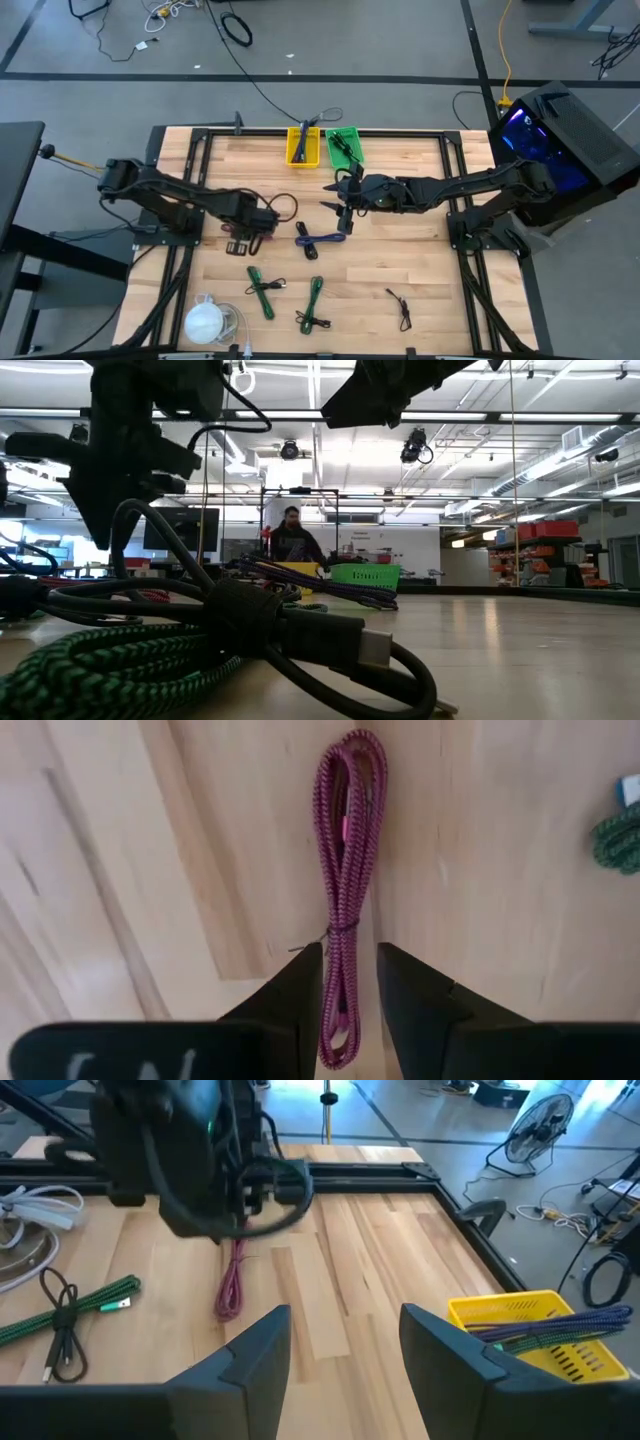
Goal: Pick & Place USB Port
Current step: Put the pink charger cable into the yellow bin
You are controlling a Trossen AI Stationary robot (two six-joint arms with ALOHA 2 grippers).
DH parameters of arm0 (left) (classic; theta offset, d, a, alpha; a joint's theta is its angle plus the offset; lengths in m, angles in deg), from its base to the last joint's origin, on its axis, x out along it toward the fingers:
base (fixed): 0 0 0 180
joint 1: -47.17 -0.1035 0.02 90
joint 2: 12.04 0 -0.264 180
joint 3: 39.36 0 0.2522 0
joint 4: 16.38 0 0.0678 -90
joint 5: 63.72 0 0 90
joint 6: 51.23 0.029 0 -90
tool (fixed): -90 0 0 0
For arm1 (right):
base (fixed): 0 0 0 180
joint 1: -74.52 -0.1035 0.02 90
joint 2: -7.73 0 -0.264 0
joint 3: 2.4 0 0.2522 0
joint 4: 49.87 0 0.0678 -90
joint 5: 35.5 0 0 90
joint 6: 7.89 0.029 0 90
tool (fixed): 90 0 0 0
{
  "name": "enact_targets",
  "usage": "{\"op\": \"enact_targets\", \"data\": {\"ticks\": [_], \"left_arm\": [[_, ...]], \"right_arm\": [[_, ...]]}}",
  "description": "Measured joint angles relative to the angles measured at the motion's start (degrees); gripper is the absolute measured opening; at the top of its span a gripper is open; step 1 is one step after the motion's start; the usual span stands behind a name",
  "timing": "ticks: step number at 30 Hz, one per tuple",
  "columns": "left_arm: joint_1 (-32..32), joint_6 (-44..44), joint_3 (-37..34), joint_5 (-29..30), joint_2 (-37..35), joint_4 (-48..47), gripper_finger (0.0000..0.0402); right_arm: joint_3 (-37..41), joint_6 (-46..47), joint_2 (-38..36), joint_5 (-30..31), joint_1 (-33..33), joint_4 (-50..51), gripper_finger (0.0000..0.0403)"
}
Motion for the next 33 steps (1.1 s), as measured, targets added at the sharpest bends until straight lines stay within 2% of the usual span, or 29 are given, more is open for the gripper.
{"op": "enact_targets", "data": {"ticks": [14,23,25,29,33], "left_arm": [[-0.16,0.10,-0.02,0.98,11.79,3.00,0.0103],[-1.45,0.03,-0.02,1.32,14.65,6.28,0.0102],[-1.92,-0.16,-0.02,0.59,14.63,6.89,0.0089],[-2.30,-0.35,0.07,1.22,14.61,6.75,0.0023],[-2.59,-1.91,0.09,3.78,14.52,6.62,0.0022]], "right_arm": [[-0.06,0.39,0.00,-0.48,-0.04,1.00,0.0190],[-0.06,0.39,0.00,-1.51,-0.07,1.07,0.0190],[-0.06,0.37,0.00,-1.51,-0.07,1.09,0.0190],[-0.06,0.37,0.00,-1.47,-0.05,1.17,0.0190],[-0.06,0.34,0.00,-1.44,-0.07,1.33,0.0190]]}}
